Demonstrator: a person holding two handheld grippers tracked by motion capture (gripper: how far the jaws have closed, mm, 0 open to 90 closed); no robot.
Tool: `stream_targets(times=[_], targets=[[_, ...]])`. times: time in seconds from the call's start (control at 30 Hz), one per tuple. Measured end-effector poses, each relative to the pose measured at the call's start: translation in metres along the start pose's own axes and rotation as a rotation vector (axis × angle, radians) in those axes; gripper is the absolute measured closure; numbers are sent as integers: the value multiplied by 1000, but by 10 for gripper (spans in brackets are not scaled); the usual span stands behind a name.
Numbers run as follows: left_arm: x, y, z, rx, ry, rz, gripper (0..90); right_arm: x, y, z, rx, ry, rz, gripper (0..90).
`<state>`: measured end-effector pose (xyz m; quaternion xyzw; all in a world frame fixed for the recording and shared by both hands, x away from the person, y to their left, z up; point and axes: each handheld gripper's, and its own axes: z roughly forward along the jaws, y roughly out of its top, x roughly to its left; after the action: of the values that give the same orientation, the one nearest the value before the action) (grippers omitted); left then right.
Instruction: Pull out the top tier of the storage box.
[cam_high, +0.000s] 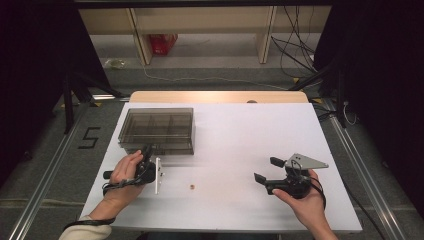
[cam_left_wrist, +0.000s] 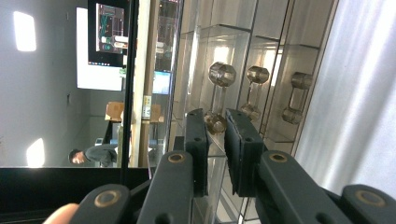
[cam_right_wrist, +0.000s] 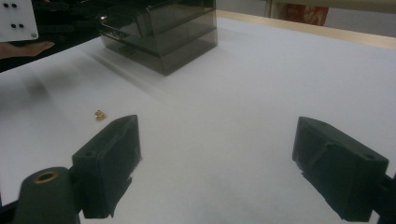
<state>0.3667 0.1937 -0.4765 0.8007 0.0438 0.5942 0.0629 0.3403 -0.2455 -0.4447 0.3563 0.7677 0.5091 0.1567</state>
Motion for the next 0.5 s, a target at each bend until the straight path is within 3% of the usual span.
stream_targets(times=[0.5], targets=[[0,0,-3,0,-3,8,795,0,0,0,1,0,2,160]])
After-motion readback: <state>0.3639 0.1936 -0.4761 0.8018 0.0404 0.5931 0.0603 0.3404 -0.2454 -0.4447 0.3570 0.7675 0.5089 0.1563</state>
